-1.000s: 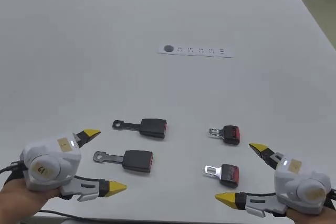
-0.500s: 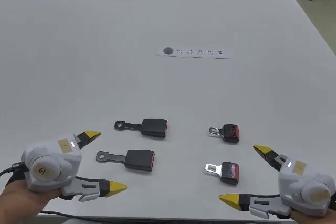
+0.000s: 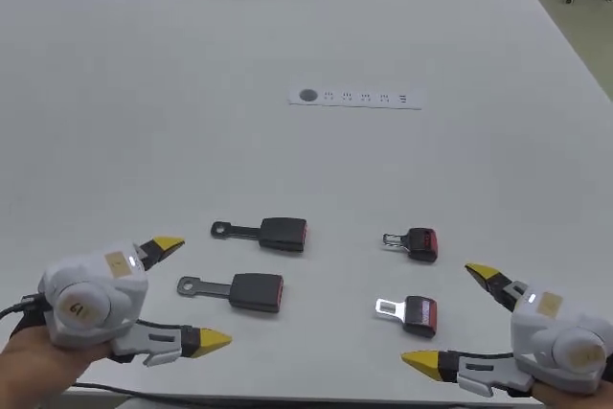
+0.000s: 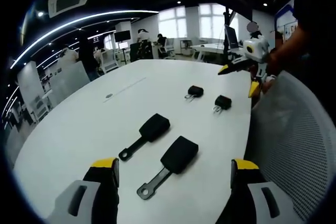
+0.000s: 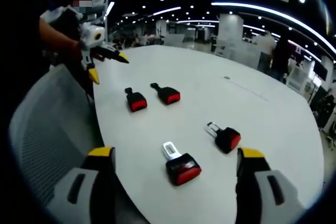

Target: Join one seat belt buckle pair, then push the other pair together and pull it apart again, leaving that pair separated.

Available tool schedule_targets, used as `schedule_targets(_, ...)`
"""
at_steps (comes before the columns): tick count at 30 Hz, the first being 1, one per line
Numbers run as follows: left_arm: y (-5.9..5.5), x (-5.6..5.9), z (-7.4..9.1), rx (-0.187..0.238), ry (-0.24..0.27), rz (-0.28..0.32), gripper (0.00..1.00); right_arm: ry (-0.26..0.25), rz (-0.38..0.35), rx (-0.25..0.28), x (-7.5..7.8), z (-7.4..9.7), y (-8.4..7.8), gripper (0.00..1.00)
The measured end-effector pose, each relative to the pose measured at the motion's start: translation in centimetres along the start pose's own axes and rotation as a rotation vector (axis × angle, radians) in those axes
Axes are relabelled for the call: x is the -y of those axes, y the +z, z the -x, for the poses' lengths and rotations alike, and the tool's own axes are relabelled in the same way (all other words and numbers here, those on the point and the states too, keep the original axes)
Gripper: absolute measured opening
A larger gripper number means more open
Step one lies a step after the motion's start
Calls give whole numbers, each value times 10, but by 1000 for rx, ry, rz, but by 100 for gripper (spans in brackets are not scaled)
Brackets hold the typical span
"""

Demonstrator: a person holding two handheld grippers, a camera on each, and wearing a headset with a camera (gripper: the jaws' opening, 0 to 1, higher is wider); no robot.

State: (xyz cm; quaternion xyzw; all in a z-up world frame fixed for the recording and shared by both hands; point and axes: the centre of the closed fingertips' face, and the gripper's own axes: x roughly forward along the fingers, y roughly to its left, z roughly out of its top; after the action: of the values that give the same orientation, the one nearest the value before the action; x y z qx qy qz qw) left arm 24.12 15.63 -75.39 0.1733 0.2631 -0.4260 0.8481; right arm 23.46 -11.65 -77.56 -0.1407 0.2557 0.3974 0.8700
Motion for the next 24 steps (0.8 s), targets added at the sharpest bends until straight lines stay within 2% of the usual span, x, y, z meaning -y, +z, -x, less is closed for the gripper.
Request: schedule_targets(24,-3,0,1,-5,-1,4,90,3,13,-16,3,-2,-2,98)
